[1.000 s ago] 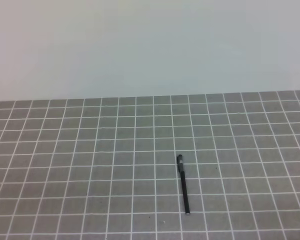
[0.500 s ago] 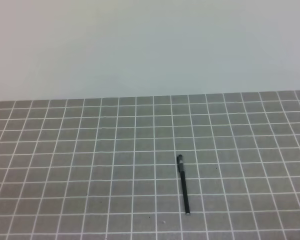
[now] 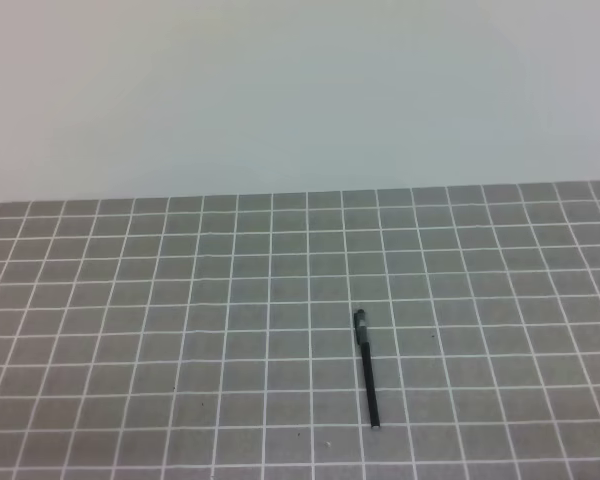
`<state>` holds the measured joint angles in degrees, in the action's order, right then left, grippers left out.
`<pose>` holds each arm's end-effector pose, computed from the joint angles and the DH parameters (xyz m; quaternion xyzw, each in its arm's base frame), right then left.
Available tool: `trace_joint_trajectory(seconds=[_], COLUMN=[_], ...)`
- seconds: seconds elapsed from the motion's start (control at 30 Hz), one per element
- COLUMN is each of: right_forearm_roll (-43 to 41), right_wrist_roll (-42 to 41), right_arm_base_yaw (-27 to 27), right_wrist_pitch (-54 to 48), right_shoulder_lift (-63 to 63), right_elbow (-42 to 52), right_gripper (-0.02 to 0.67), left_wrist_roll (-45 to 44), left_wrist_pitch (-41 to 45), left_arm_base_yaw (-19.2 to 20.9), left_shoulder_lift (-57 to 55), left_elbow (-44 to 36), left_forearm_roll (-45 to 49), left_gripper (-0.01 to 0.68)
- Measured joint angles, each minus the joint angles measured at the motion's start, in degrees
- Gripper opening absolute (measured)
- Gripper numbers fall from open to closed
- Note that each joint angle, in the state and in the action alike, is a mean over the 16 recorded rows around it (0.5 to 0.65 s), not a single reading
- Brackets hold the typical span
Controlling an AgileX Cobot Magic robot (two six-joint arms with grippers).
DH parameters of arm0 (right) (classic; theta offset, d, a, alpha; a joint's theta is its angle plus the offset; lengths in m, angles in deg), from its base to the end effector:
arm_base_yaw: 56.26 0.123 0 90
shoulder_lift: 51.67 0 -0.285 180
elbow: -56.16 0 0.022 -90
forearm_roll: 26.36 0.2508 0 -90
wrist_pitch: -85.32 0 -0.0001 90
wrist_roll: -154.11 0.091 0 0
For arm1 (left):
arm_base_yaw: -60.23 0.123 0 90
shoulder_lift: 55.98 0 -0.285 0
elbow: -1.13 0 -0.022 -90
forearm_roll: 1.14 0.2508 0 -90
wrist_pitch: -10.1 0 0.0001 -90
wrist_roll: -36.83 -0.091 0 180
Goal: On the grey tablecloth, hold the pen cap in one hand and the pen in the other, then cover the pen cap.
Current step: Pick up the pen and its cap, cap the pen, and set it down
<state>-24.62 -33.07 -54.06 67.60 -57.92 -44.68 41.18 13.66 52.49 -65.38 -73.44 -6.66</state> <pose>0.0535 0.0029 0.1753 -0.0556 0.7813 -0.0144 0.6215 0.0563 -0.0082 0.2216 -0.0106 0.6915 -0.1125 0.7135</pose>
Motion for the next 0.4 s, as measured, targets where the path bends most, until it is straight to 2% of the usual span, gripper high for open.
trace_joint_trajectory(seconds=[0.13,0.4], right_forearm_roll=[0.01,0.02], right_wrist_roll=[0.0,0.0], right_arm_base_yaw=[0.0,0.0], right_wrist_pitch=[0.0,-0.01], right_shoulder_lift=[0.0,0.0], right_elbow=[0.0,0.0], right_gripper=[-0.004,-0.004], left_wrist_roll=[2.83,3.14], left_wrist_pitch=[1.11,3.17], left_arm_base_yaw=[0.1,0.19], left_shoulder_lift=[1.17,1.92], left_elbow=[-1.8,-2.73], left_forearm_roll=[1.66,1.14], left_gripper=[-0.001,-0.001])
